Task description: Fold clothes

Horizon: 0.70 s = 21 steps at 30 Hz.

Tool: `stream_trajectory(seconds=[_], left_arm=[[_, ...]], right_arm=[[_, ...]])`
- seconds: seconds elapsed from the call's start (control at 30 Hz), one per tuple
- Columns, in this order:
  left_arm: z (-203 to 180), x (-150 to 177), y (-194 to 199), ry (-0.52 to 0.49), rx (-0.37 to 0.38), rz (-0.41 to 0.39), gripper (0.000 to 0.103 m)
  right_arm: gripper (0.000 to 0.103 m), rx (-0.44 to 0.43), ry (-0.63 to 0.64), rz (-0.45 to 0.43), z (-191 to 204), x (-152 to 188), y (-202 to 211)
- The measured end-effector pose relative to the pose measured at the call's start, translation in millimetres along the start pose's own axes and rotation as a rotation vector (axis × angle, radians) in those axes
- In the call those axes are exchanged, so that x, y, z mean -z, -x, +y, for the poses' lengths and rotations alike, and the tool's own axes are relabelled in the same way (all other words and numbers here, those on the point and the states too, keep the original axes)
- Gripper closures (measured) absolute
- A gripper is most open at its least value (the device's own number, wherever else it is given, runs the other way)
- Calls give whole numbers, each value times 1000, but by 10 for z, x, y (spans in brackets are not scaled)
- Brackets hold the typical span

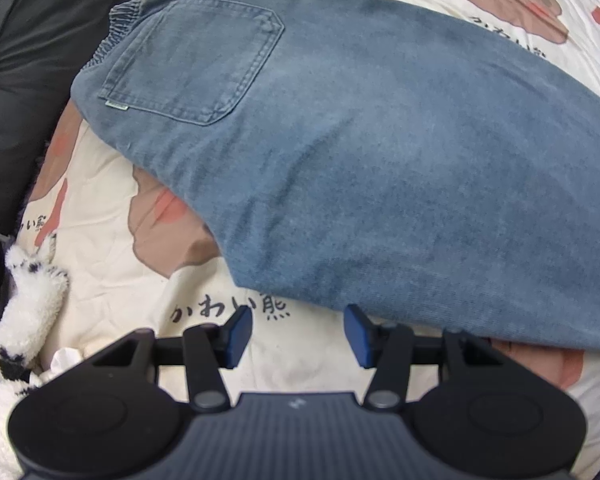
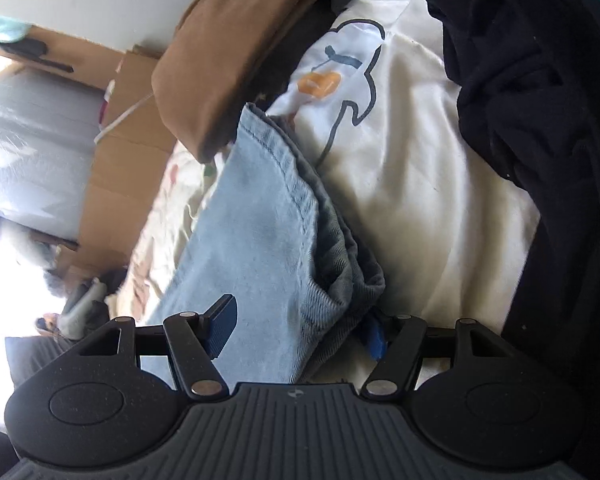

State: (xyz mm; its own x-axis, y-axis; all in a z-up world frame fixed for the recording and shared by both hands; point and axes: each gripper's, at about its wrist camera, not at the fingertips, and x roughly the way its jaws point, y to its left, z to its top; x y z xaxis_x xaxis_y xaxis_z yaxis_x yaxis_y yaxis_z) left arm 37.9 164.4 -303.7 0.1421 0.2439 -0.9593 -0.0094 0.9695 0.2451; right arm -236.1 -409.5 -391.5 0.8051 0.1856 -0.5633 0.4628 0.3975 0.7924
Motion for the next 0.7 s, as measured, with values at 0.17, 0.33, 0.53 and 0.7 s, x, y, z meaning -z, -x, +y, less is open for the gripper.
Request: stream_trajectory(seconds=[0.17, 0.33, 0.53, 0.7], left_arm=[[16, -11, -16, 7, -3, 4, 49], [8, -5, -40, 11, 2, 7, 49], [-37, 19, -85, -27, -6, 19, 49], [-14, 1, -81, -13, -3, 16, 49]], right_arm=[[36, -84, 26, -12, 135, -34, 166], [36, -105, 70, -3, 225, -79, 184], [36, -79, 71, 45, 117, -229, -3], [37, -78, 27, 82, -42, -305, -108]])
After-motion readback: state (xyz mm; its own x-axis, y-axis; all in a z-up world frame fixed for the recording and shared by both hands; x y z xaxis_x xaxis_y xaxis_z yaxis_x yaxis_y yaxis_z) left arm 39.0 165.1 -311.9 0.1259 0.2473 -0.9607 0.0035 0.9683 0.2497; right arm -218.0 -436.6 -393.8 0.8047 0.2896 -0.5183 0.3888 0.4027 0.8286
